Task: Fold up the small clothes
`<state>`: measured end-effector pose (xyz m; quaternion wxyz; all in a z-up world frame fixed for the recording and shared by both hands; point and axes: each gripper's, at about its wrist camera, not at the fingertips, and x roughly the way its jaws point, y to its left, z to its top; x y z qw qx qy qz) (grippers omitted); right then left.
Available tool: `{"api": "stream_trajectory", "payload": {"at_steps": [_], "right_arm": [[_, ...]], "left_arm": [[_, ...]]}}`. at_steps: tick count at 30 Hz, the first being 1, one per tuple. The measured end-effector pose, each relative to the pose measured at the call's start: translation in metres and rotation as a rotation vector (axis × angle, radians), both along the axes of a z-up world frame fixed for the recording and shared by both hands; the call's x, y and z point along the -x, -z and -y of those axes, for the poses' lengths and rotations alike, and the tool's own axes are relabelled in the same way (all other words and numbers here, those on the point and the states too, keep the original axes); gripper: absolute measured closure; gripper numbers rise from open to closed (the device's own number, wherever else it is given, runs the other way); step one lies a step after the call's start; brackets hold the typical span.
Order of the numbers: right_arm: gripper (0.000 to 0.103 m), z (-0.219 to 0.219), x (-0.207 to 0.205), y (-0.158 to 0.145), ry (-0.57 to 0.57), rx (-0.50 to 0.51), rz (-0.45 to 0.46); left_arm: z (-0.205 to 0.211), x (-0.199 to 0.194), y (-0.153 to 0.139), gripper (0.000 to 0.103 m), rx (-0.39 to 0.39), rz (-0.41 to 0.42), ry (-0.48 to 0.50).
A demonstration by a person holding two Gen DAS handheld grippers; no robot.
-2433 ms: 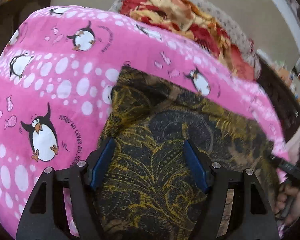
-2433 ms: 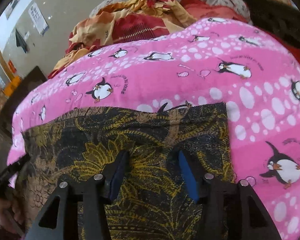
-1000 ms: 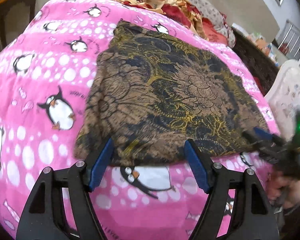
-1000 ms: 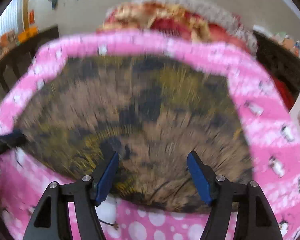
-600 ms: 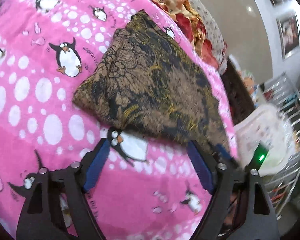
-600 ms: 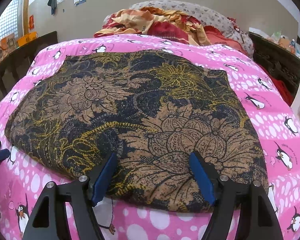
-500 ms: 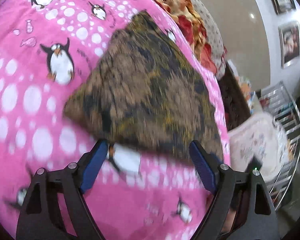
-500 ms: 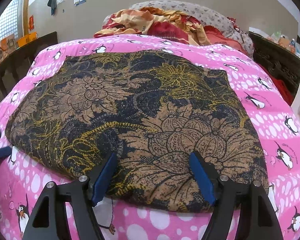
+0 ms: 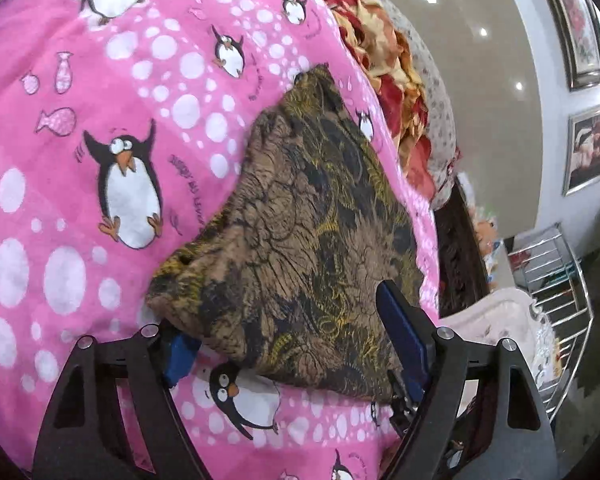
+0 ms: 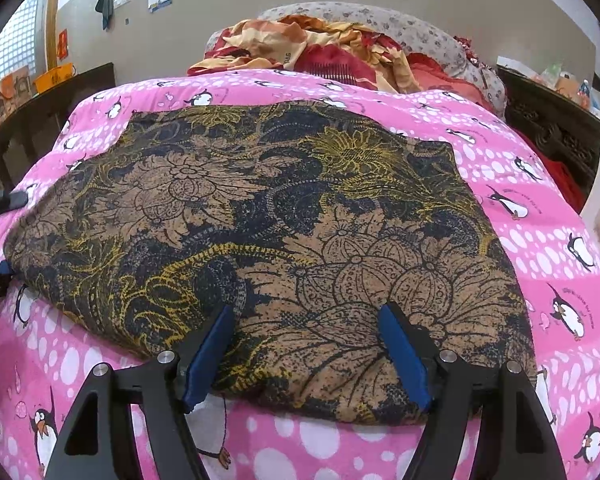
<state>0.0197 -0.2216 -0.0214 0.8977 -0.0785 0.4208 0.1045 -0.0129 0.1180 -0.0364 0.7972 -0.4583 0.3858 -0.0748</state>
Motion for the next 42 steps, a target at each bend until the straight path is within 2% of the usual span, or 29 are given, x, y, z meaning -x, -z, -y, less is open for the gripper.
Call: {"api": "stream_trajectory", "payload": {"at_steps": [2,3,4,6,7,8,11,14,16,18,21,24,27,31,33,37,38,40,41,42], "right_arm": [[0.029,0.001,0.000,0.000,0.000,-0.001,-0.002],[0.029,0.001,0.000,0.000,0.001,-0.001,-0.004],[0.029,0.000,0.000,0.000,0.001,0.000,-0.011],[0.030,0.000,-0.004,-0.006,-0.012,0.006,-0.044],[0.030,0.001,-0.006,-0.013,-0.014,0.001,-0.055],[0.030,0.001,-0.007,-0.021,-0.019,-0.012,-0.053],[0.030,-0.009,-0.023,-0.057,-0.073,-0.048,-0.014],[0.030,-0.032,-0.052,-0.081,-0.147,-0.083,-0.022],[0.030,-0.052,-0.076,-0.090,-0.208,-0.106,-0.055],[0.030,-0.081,-0.106,-0.096,-0.273,-0.125,-0.107],[0.029,-0.116,-0.148,-0.099,-0.332,-0.216,-0.210],[0.029,-0.158,-0.187,-0.094,-0.387,-0.336,-0.356],[0.030,-0.199,-0.208,-0.087,-0.455,-0.340,-0.467],[0.030,-0.245,-0.219,-0.081,-0.492,-0.286,-0.515],[0.030,-0.264,-0.221,-0.074,-0.493,-0.199,-0.532],[0.038,-0.297,-0.215,-0.054,-0.552,-0.015,-0.579],[0.041,-0.302,-0.215,-0.050,-0.554,0.029,-0.579],[0.065,-0.305,-0.220,-0.043,-0.532,0.099,-0.577],[0.069,-0.305,-0.222,-0.041,-0.525,0.115,-0.582],[0.079,-0.303,-0.223,-0.039,-0.525,0.124,-0.580]], "left_arm": [[0.010,-0.003,-0.006,0.023,-0.048,0.021,0.052],[0.009,-0.001,-0.008,0.024,-0.061,0.032,0.038],[0.002,0.001,-0.005,0.030,-0.056,0.031,0.002],[-0.007,0.004,0.006,0.051,-0.039,-0.018,-0.066],[-0.011,0.005,0.011,0.066,-0.040,-0.028,-0.083],[-0.013,0.006,0.012,0.071,-0.044,-0.034,-0.093],[-0.011,0.008,0.014,0.075,-0.070,-0.034,-0.100],[-0.008,0.009,0.014,0.081,-0.105,-0.034,-0.110],[0.002,0.008,0.010,0.085,-0.200,-0.030,-0.108],[0.023,0.005,-0.005,0.089,-0.379,0.010,-0.085],[0.049,0.007,-0.028,0.089,-0.553,0.135,-0.038],[0.065,0.006,-0.045,0.089,-0.598,0.265,0.050],[0.070,0.000,-0.051,0.089,-0.590,0.323,0.111],[0.070,-0.009,-0.052,0.089,-0.551,0.329,0.120],[0.073,-0.011,-0.053,0.089,-0.544,0.338,0.130],[0.085,-0.014,-0.059,0.089,-0.545,0.364,0.154],[0.087,-0.014,-0.060,0.089,-0.540,0.370,0.159],[0.089,-0.008,-0.062,0.089,-0.534,0.373,0.166],[0.090,-0.008,-0.063,0.089,-0.536,0.373,0.169],[0.091,-0.009,-0.063,0.089,-0.536,0.373,0.172]]}}
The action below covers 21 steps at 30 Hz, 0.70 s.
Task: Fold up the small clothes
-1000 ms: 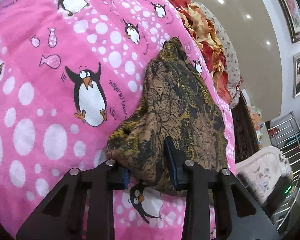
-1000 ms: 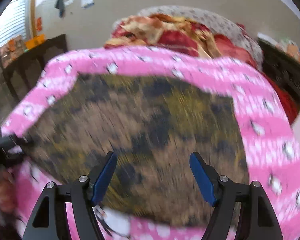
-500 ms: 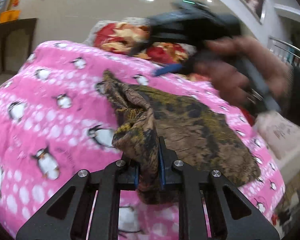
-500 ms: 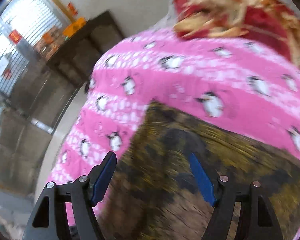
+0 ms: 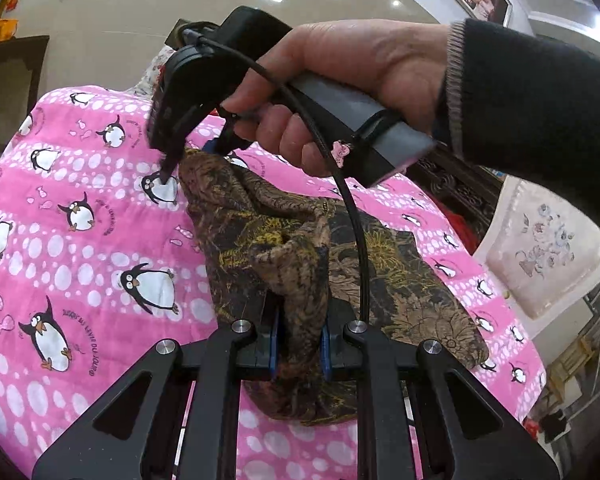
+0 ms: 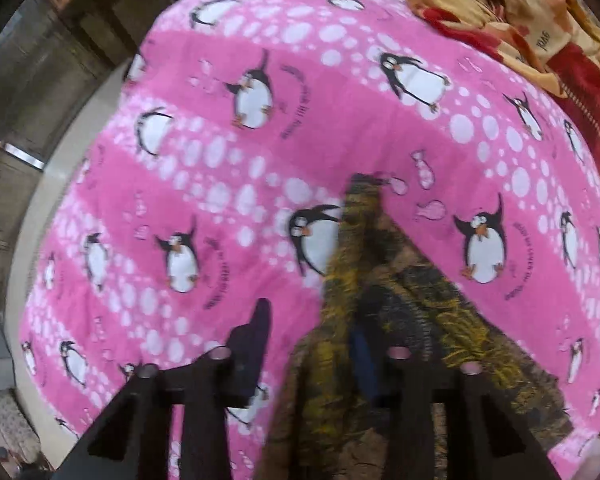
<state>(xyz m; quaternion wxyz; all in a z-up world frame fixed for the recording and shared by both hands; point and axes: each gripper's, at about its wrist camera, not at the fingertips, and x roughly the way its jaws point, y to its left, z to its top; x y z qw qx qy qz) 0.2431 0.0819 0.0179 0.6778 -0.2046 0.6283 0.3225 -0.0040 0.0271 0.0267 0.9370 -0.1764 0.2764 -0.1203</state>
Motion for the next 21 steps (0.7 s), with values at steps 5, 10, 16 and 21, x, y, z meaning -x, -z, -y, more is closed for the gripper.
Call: {"api": "stream_trajectory", "payload": {"at_steps": [5,10,16,21], "right_arm": [[0.096,0.029,-0.010,-0.011,0.040,-0.050,0.028],[0.097,0.091,-0.017,-0.031,0.098,-0.153,0.016],[0.097,0.178,-0.022,-0.058,0.161,-0.185,0.048],[0.097,0.257,-0.028,-0.069,0.208,-0.172,0.078]], "left_arm": [[0.003,0.003,-0.007,0.089,0.007,0.005,0.019],[0.031,0.006,-0.021,0.089,0.003,0.028,0.092],[0.088,0.000,-0.035,0.090,-0.013,0.044,0.223],[0.143,-0.010,-0.035,0.090,-0.043,0.036,0.302]]}}
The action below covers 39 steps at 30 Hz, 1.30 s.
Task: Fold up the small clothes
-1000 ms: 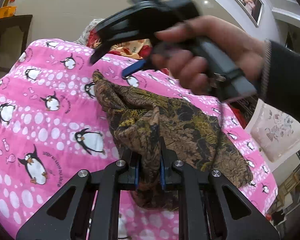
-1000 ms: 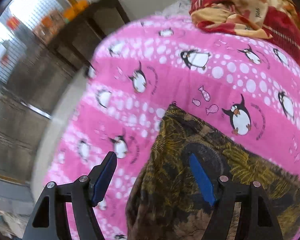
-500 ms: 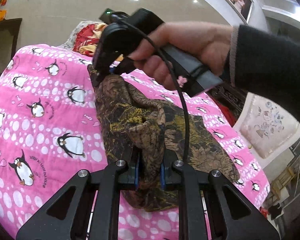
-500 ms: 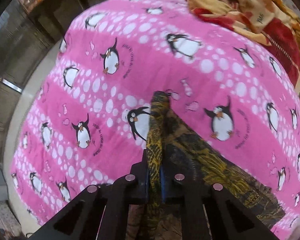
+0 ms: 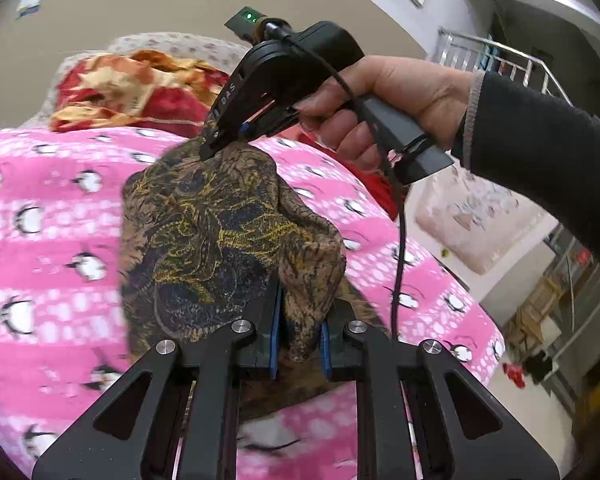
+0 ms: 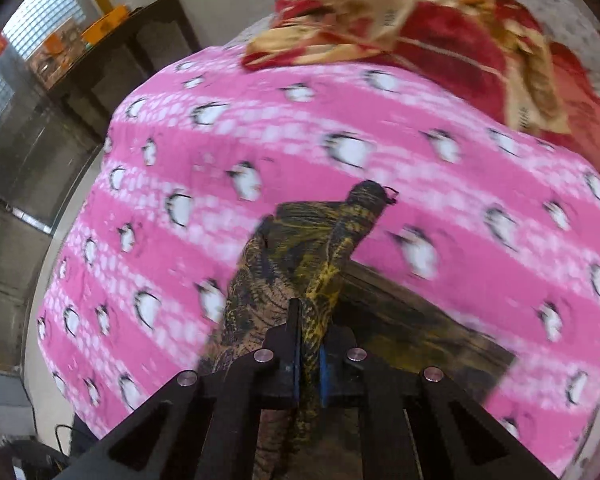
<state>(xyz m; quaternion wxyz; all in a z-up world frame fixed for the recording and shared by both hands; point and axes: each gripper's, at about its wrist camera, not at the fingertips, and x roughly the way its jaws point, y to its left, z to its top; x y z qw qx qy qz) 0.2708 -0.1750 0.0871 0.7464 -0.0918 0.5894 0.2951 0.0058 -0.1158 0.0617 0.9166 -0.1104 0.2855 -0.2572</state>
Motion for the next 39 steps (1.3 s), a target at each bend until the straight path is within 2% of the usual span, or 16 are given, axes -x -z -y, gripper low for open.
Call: {"api": "stream_trajectory", "payload": {"at_steps": [4,8,12,15,19,23,25,28,30,31,32,33,34,36,37,39], "right_arm": [[0.097,0.056,-0.006,0.011,0.044,0.033,-0.008],[0.097,0.089,-0.012,0.038,0.078,0.048,-0.025],[0.097,0.116,-0.012,0.078,0.127,0.025,-0.062],[0.096,0.132,-0.008,0.102,0.168,0.022,-0.090],[0.093,0.163,0.001,0.082,0.281,-0.100,-0.045],[0.092,0.191,0.038,0.039,0.322,-0.206,0.047],[0.092,0.192,0.068,0.021,0.285,-0.236,0.095],[0.092,0.168,0.142,0.006,0.069,-0.286,0.198],[0.092,0.149,0.173,0.013,-0.004,-0.243,0.238],[0.092,0.140,0.188,0.023,-0.024,-0.219,0.237],[0.092,0.135,0.198,0.038,-0.027,-0.174,0.231],[0.092,0.134,0.201,0.053,-0.009,-0.124,0.224],[0.092,0.138,0.204,0.081,0.039,-0.023,0.198],[0.092,0.151,0.214,0.091,0.086,-0.114,0.254],[0.092,0.160,0.215,0.091,0.122,-0.153,0.231],[0.092,0.162,0.211,0.082,0.138,-0.146,0.201]], "left_arm": [[0.046,-0.011,0.003,0.089,-0.024,-0.010,0.069],[0.089,-0.023,0.023,0.090,-0.088,-0.055,0.111],[0.112,-0.026,0.053,0.090,-0.156,-0.129,0.114],[0.114,-0.019,0.059,0.089,-0.182,-0.141,0.117],[0.105,-0.006,0.053,0.087,-0.138,-0.167,0.170],[0.068,0.019,0.041,0.087,-0.103,-0.164,0.182],[0.035,0.026,0.030,0.087,-0.104,-0.132,0.106],[-0.012,0.013,0.032,0.087,-0.072,-0.164,-0.044],[-0.025,-0.004,0.047,0.087,-0.073,-0.241,-0.113],[-0.028,-0.016,0.064,0.087,-0.078,-0.317,-0.121],[-0.028,-0.021,0.075,0.086,-0.071,-0.359,-0.118],[-0.028,-0.023,0.083,0.086,-0.056,-0.373,-0.113],[-0.025,-0.021,0.083,0.086,-0.064,-0.356,-0.108],[-0.023,-0.020,0.079,0.086,-0.076,-0.362,-0.108],[-0.024,-0.020,0.076,0.086,-0.080,-0.368,-0.104],[-0.028,-0.025,0.063,0.086,-0.075,-0.355,-0.107]]}}
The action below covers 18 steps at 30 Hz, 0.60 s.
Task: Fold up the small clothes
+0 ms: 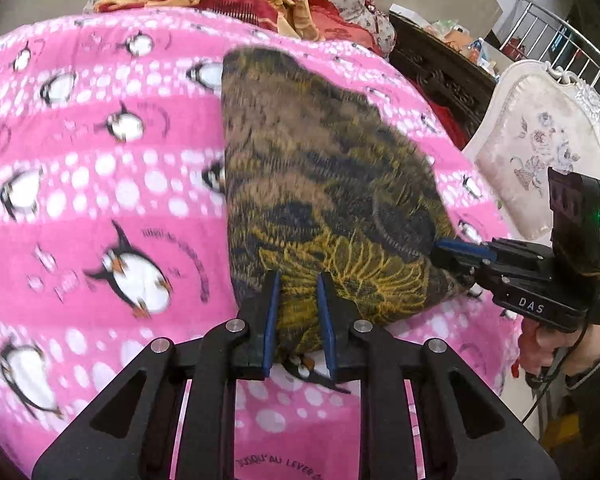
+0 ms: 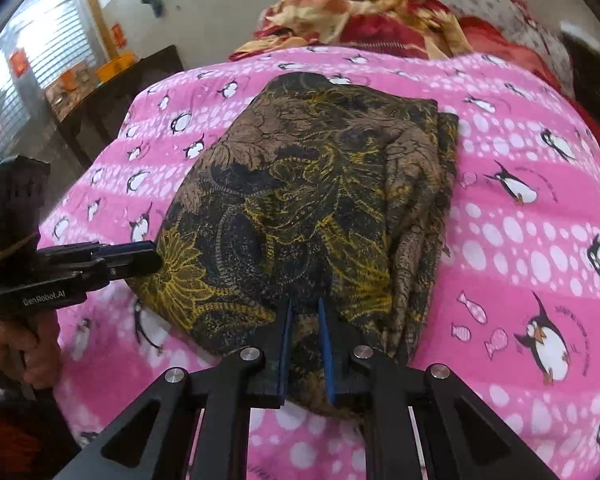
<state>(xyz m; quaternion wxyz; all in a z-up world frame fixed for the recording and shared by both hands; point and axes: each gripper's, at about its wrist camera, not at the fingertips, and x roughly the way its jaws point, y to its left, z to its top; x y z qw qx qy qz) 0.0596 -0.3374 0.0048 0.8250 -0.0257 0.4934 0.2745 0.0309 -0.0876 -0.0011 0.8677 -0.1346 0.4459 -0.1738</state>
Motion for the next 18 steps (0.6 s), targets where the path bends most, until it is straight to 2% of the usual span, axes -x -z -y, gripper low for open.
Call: {"api": "stream_trajectory", "payload": {"at_steps": [3,5,7,8,9,11,12,13,15,18], "right_arm": [[0.091,-0.006,-0.007,-0.026,0.047,0.015,0.020],[0.090,-0.006,-0.023,-0.044,0.131,0.006,0.067],[0.090,-0.011,-0.039,-0.052,0.207,0.020,0.095],[0.090,-0.017,-0.050,-0.052,0.232,0.025,0.094],[0.090,-0.022,-0.059,-0.047,0.243,0.040,0.086],[0.088,-0.029,-0.078,-0.009,0.239,0.197,0.005],[0.088,-0.027,-0.083,0.007,0.236,0.208,-0.056],[0.088,-0.017,-0.083,0.007,0.256,0.143,-0.059],[0.088,-0.012,-0.083,-0.005,0.269,0.124,-0.078],[0.086,-0.016,-0.088,-0.043,0.315,0.073,0.000]], "left_arm": [[-0.007,-0.025,-0.024,0.086,0.014,0.079,-0.041],[-0.001,-0.056,-0.029,0.086,0.020,0.071,-0.053],[0.009,-0.088,-0.015,0.086,-0.002,0.016,-0.052],[0.014,-0.101,-0.001,0.086,-0.053,-0.029,-0.055],[0.015,-0.111,0.022,0.086,-0.063,-0.107,-0.063],[0.014,-0.105,0.021,0.086,-0.062,-0.069,-0.069],[0.018,-0.104,0.015,0.086,-0.092,-0.069,-0.051],[0.017,-0.103,0.006,0.086,-0.097,-0.057,-0.042],[0.012,-0.109,-0.013,0.086,-0.070,-0.011,-0.044],[0.011,-0.147,-0.039,0.084,-0.077,0.071,-0.111]]}}
